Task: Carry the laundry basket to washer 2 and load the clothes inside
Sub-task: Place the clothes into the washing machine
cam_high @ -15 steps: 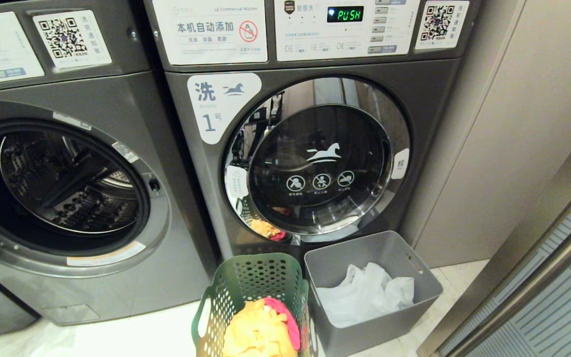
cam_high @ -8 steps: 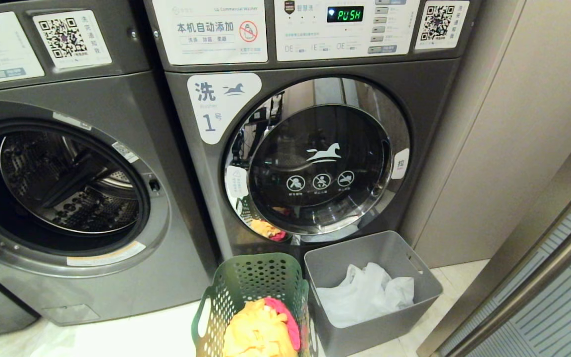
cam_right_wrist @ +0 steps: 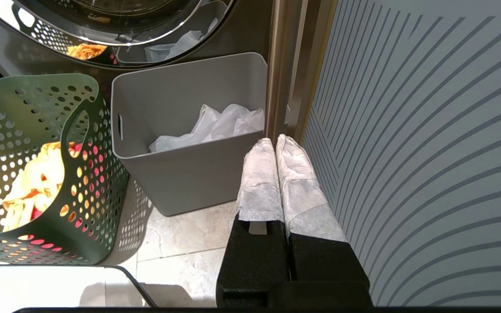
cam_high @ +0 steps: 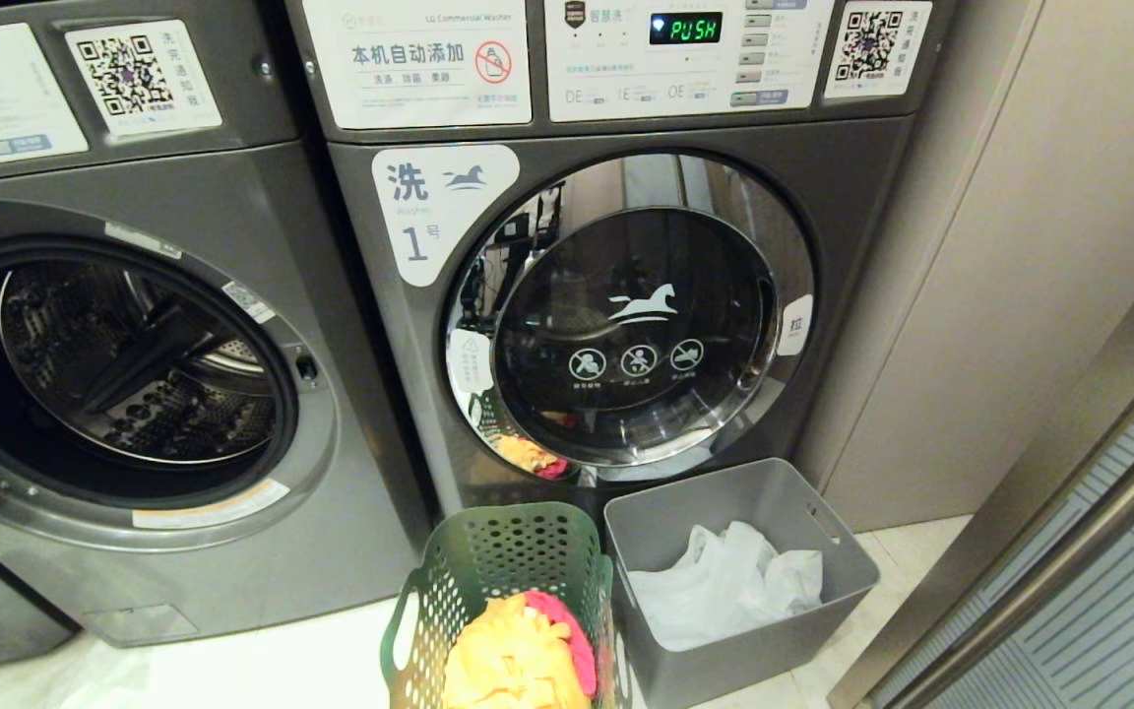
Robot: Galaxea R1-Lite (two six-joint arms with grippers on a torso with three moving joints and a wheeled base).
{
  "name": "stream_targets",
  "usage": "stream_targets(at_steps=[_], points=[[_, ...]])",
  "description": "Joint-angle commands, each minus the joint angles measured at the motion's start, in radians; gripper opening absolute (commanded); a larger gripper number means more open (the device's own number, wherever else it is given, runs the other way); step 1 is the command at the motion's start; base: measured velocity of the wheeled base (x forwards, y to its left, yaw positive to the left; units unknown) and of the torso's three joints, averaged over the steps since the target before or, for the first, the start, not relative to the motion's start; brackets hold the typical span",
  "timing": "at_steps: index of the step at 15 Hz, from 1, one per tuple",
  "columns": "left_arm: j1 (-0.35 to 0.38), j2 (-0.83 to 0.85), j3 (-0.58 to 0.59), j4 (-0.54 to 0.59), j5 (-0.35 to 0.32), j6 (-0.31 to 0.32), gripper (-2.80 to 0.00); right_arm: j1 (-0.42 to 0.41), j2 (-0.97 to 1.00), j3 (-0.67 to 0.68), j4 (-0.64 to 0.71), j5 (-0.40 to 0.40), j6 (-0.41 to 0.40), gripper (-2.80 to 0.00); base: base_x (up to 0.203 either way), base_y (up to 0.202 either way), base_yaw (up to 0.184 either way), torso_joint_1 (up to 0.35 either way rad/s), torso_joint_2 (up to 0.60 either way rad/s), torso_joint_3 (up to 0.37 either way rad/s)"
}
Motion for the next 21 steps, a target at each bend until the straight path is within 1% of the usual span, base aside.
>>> stream_targets(at_steps=[1, 15, 21], points=[[0.001, 0.001, 0.04, -0.001, 0.0, 0.001, -2.8, -0.001, 0.0, 0.0, 0.001, 0.0, 0.0, -2.8, 0.0, 0.0, 0.0, 0.0, 0.0, 0.0], [0.001, 0.001, 0.04, -0.002, 0.0, -0.001, -2.8, -0.001, 0.0, 0.0, 0.001, 0.007, -0.014, -2.8, 0.0, 0.004, 0.0, 0.0, 0.0, 0.0], [0.0, 0.001, 0.04, -0.002, 0.0, -0.001, -2.8, -0.001, 0.0, 0.0, 0.001, 0.006, -0.013, -2.8, 0.001, 0.178, -0.002, 0.003, 0.0, 0.003]])
